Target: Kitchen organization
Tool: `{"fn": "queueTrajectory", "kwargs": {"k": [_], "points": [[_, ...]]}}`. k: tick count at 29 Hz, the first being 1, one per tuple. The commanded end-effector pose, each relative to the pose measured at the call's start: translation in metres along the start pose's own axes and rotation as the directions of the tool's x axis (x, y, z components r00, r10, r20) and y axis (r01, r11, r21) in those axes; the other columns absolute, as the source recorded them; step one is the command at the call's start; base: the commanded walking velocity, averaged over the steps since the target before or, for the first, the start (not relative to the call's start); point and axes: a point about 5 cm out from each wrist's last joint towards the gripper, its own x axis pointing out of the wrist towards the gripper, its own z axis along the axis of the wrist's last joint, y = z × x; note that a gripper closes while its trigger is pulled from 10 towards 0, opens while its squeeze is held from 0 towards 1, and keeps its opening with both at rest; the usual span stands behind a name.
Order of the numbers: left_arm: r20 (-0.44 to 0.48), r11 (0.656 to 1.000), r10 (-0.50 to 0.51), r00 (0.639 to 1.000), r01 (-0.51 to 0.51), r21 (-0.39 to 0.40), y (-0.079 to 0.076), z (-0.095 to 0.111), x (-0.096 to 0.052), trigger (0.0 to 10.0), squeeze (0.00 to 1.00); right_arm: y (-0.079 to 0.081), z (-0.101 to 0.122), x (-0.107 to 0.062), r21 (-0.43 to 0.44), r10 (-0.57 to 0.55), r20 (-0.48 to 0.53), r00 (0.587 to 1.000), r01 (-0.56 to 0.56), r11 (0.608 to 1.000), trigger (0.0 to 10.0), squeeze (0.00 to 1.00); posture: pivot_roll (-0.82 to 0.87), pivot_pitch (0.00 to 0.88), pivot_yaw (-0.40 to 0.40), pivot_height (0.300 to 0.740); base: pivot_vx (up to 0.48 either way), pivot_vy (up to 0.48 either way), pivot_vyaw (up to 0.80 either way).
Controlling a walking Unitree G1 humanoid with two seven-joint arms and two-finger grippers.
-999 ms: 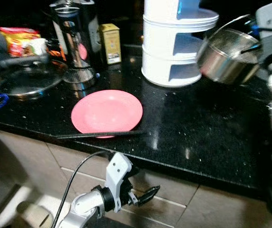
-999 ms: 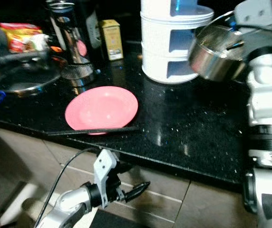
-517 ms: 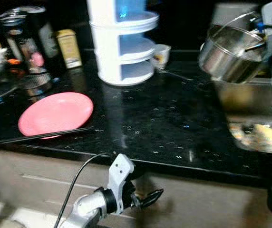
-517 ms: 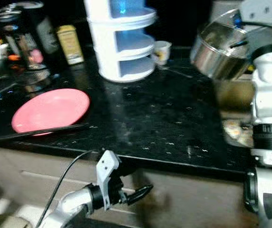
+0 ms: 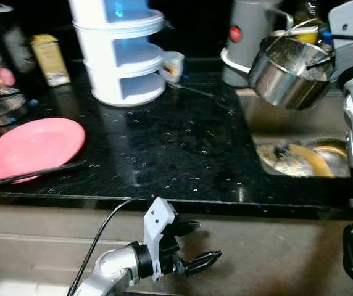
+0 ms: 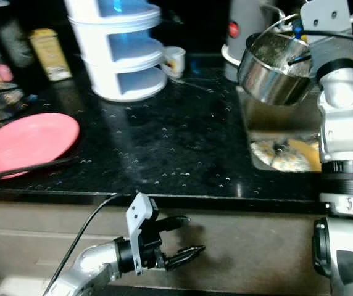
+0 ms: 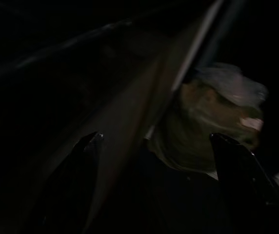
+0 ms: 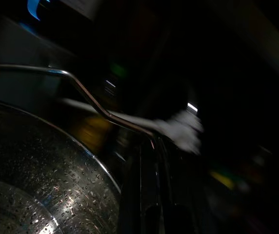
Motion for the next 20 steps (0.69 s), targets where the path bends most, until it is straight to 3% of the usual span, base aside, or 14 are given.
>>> {"fn": "queueTrajectory", "kwargs": {"k": [1,8,16,20], "points": [[-0.008,1.0,0.012,1.0,-0.012,-0.006,0.0025,0.0001,-0.0018,10.0,0.0,0.001,0.0016,-0.0004,0.013,0.002,0.004,1.0,-0.002,1.0,10.0,0.0,0.0,0.0,-0.011,0.74,0.0,0.0,-0.76],[-0.006,1.0,0.026,1.0,-0.026,-0.012,0.0018,0.0011,-0.0035,10.0,0.0,0.0038,0.0022,0.0001,0.011,0.008,0.006,1.0,-0.008,1.0,10.0,0.0,0.0,0.0,-0.012,0.74,0.0,0.0,-0.18],[-0.015,1.0,0.01,1.0,-0.01,-0.023,-0.0025,0.0005,-0.0055,10.0,0.0,0.0062,0.0017,-0.0001,0.014,0.018,0.002,1.0,-0.018,1.0,10.0,0.0,0.0,0.0,-0.013,0.74,0.0,0.0,-0.75],[-0.01,0.999,0.036,0.999,-0.036,-0.013,-0.0016,0.0014,-0.0058,10.0,0.0,0.0083,0.0044,-0.0001,0.014,0.022,0.021,1.0,-0.022,1.0,10.0,0.0,0.0,0.0,-0.014,0.74,0.0,-0.068,0.0]]}}
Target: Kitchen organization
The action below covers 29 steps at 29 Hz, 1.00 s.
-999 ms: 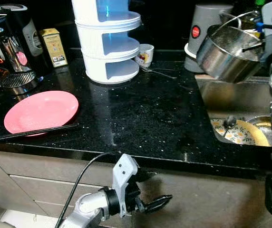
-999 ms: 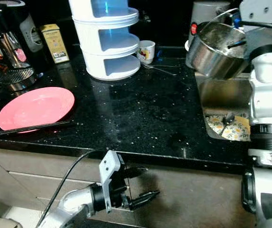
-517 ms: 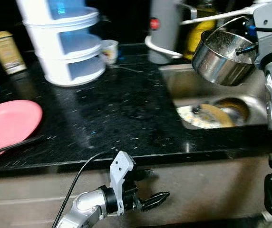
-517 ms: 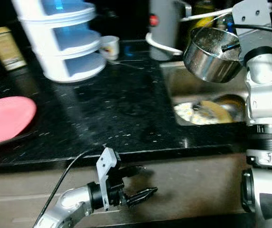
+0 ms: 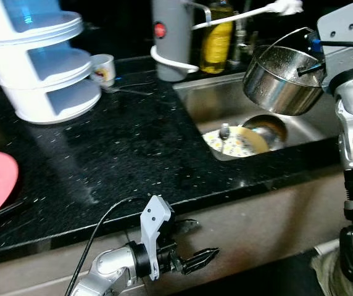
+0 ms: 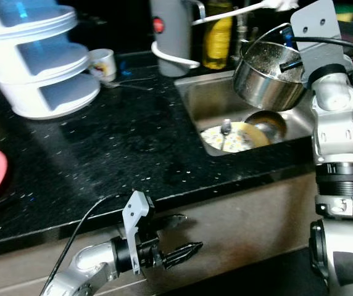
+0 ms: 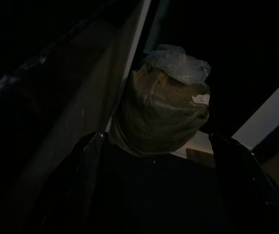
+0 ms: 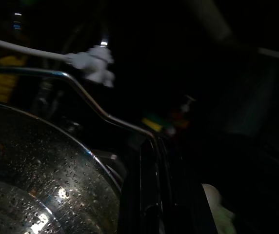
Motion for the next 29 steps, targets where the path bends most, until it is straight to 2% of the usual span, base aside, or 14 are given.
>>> {"fn": "queueTrajectory", "kwargs": {"k": [1,10,21,28,29], "points": [[-0.01,1.0,0.027,1.0,-0.027,-0.01,0.0,-0.002,-0.003,10.0,0.0,0.002,0.009,0.001,0.017,0.001,0.038,0.999,-0.002,1.0,10.0,0.0,0.01,0.0,-0.016,0.74,0.0,-0.352,0.0],[-0.009,0.999,0.029,1.0,-0.029,-0.021,0.0,-0.002,-0.004,10.0,0.0,0.009,0.009,0.001,0.011,0.036,0.038,0.999,-0.037,0.999,10.0,0.0,0.01,0.0,-0.017,0.74,0.0,-0.365,0.0],[-0.009,0.999,0.031,0.999,-0.031,-0.028,-0.001,-0.003,-0.003,10.0,0.0,0.033,0.013,-0.003,0.008,0.149,0.072,0.986,-0.15,0.989,10.0,0.0,0.01,0.0,-0.021,0.74,0.0,-0.37,0.0],[-0.009,0.999,0.03,1.0,-0.03,-0.028,-0.001,-0.004,-0.003,10.0,0.0,0.037,0.014,-0.003,0.01,0.166,0.079,0.983,-0.168,0.986,10.0,0.0,0.01,0.0,-0.023,0.74,0.0,-0.371,0.0],[-0.009,0.999,0.027,1.0,-0.027,-0.028,-0.001,-0.003,-0.003,10.0,0.0,0.046,0.016,-0.005,0.012,0.212,0.096,0.973,-0.214,0.977,10.0,0.0,0.01,0.0,-0.025,0.74,0.0,-0.371,0.0]]}}
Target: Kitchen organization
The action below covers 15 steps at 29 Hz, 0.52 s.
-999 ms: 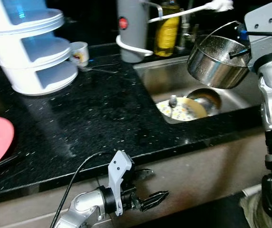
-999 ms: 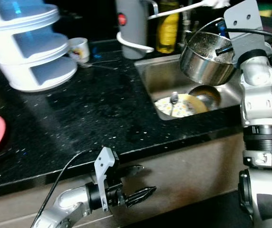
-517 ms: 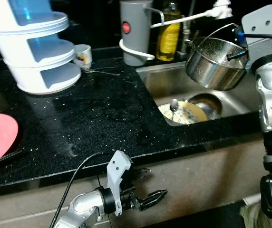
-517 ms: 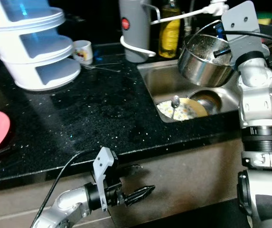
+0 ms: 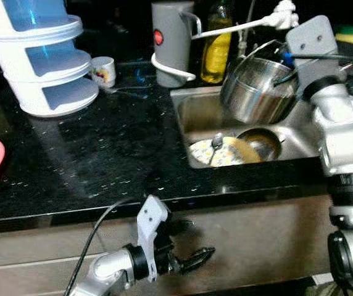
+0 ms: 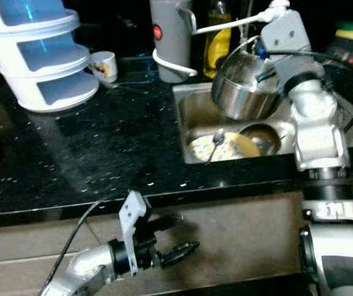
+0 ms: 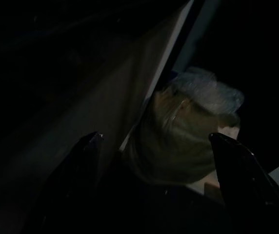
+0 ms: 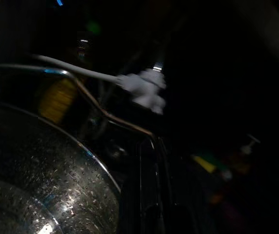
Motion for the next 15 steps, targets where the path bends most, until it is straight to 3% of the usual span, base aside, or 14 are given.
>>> {"fn": "queueTrajectory", "kwargs": {"k": [1,4,7,8,13,15], "points": [[-0.011,1.0,0.008,1.0,-0.008,0.003,0.002,0.0,-0.003,10.0,0.0,0.006,0.009,0.0,0.016,0.038,0.052,0.998,-0.039,0.999,10.0,0.0,0.01,0.0,-0.025,0.74,0.0,-0.371,0.0],[-0.008,1.0,0.007,1.0,-0.007,0.004,0.002,0.001,-0.003,10.0,0.0,0.017,0.011,-0.002,0.028,0.084,0.074,0.994,-0.087,0.996,10.0,0.0,0.0,0.0,-0.024,0.74,0.0,-0.369,0.0],[0.0,1.0,0.012,1.0,-0.012,0.004,0.003,0.003,-0.003,10.0,0.0,0.027,0.013,-0.003,0.036,0.123,0.084,0.989,-0.126,0.991,10.0,0.0,0.01,0.0,-0.025,0.74,0.0,-0.339,0.78],[0.016,1.0,0.03,0.999,-0.03,0.005,0.004,0.006,-0.004,10.0,0.0,0.034,0.013,-0.003,0.041,0.142,0.085,0.986,-0.146,0.989,10.0,0.0,0.01,0.0,-0.025,0.74,0.0,0.0,0.77],[0.04,0.998,0.065,0.997,-0.066,0.007,0.008,0.011,-0.005,10.0,0.0,0.04,0.012,-0.002,0.033,0.154,0.075,0.985,-0.157,0.987,10.0,0.0,0.01,0.0,-0.029,0.74,0.0,0.0,0.68],[0.032,0.999,0.051,0.998,-0.052,0.005,0.005,0.012,-0.006,10.0,0.0,0.045,0.01,0.001,0.018,0.14,0.049,0.989,-0.141,0.99,10.0,0.0,0.01,0.0,-0.031,0.74,0.0,0.0,0.0]]}}
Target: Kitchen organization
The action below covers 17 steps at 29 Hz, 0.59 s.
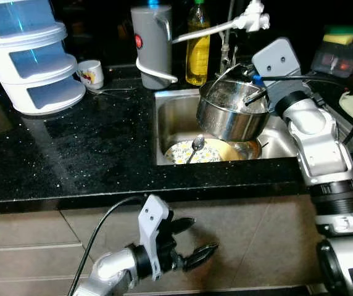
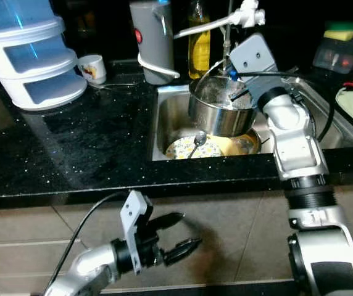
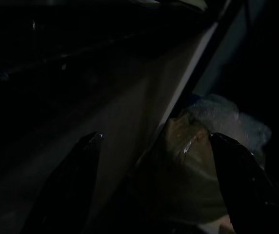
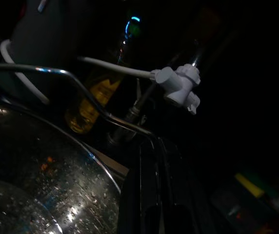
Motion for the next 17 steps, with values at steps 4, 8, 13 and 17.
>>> {"fn": "queueTrajectory", "kwargs": {"k": [4,8,13,17], "points": [[-0.043,0.999,-0.049,0.998,0.048,-0.024,-0.007,-0.003,-0.007,10.0,0.0,0.017,-0.001,0.004,-0.007,0.024,-0.027,0.999,-0.024,1.0,10.0,0.0,0.01,0.0,-0.033,0.74,0.0,0.0,0.0],[-0.108,0.997,-0.07,0.992,0.071,0.012,-0.011,-0.005,-0.017,10.0,0.0,0.042,-0.002,0.008,0.055,0.056,-0.039,0.998,-0.053,0.997,10.0,0.0,0.02,0.0,-0.037,0.74,0.0,0.0,0.0],[-0.152,0.996,-0.009,0.988,0.023,0.091,-0.003,-0.002,-0.026,10.0,0.0,0.058,-0.008,0.015,0.107,0.041,-0.067,0.997,-0.033,0.994,10.0,0.0,0.04,0.0,-0.046,0.74,0.0,0.0,0.0],[-0.158,0.989,0.041,0.987,-0.018,0.147,0.003,0.004,-0.031,10.0,0.0,0.065,-0.013,0.019,0.126,0.011,-0.113,0.994,0.003,0.992,10.0,0.0,0.05,0.0,-0.055,0.74,0.0,0.0,0.0]]}}
